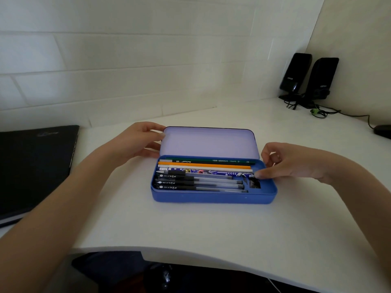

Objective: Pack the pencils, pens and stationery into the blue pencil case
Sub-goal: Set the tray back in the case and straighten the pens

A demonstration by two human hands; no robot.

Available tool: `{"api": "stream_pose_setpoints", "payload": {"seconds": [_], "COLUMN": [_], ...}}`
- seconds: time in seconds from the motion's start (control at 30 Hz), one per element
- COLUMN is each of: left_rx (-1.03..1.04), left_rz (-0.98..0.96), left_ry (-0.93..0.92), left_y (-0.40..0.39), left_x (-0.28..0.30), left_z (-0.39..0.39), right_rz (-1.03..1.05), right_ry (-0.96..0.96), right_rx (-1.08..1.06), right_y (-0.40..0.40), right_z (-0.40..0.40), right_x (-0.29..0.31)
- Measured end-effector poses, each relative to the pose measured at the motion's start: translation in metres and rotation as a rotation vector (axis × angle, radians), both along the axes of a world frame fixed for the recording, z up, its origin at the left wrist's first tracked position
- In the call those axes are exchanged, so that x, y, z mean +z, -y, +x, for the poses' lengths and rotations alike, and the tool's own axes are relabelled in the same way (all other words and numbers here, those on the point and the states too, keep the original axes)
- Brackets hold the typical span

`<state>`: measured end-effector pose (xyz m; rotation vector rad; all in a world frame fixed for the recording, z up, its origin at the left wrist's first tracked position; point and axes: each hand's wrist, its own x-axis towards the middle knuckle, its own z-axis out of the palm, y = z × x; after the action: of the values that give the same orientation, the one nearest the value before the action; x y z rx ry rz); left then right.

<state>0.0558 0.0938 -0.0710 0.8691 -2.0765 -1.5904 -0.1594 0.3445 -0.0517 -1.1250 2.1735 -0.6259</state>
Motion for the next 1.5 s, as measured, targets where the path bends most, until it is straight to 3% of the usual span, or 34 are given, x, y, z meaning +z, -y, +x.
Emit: {"api": "stream_pose_setpoints", "payload": {"seconds": [0.5, 0.63, 0.77, 0.93, 1.07, 1.17, 1.3, 1.37, 1.5], "left_rx": [-0.018, -0.031, -0.143, -0.295, -0.324, -0.253, -0.253, -0.231, -0.193], "left_rz": [-0.023, 0.159, 0.256, -0.022, -0.356, -0.531, -0.848, -0.864, -0.633], "left_ry": [-0.078, -0.273, -0.384, -0.166, 0.041, 0.020, 0.123, 0.152, 0.005], "left_y": [0.003, 0.005, 0.000, -0.020, -0.046, -0.060, -0.058, -0.056, -0.061], "left_x": [-0.001, 0.010, 0.020, 0.009, 0.000, -0.010, -0.025, -0.027, -0.022], "left_z": [0.001, 0.001, 0.005, -0.003, -0.007, -0.006, -0.006, -0.005, -0.004], "right_rz": [-0.189, -0.418, -0.545, -0.494, -0.439, -0.400, -0.372, -0.360, -0.447], "right_ry": [0.058, 0.137, 0.233, 0.185, -0.088, -0.176, -0.477, -0.529, -0.469], "right_rx": [-0.245, -0.407, -0.400, -0.167, -0.009, 0.014, 0.100, 0.110, 0.078], "right_y": [0.011, 0.015, 0.018, 0.023, 0.028, 0.028, 0.027, 0.028, 0.025], "right_z": [0.004, -0.001, 0.004, 0.029, 0.046, 0.047, 0.050, 0.049, 0.053], "right_x": [-0.008, -0.004, 0.000, -0.005, -0.019, -0.023, -0.032, -0.036, -0.032]}}
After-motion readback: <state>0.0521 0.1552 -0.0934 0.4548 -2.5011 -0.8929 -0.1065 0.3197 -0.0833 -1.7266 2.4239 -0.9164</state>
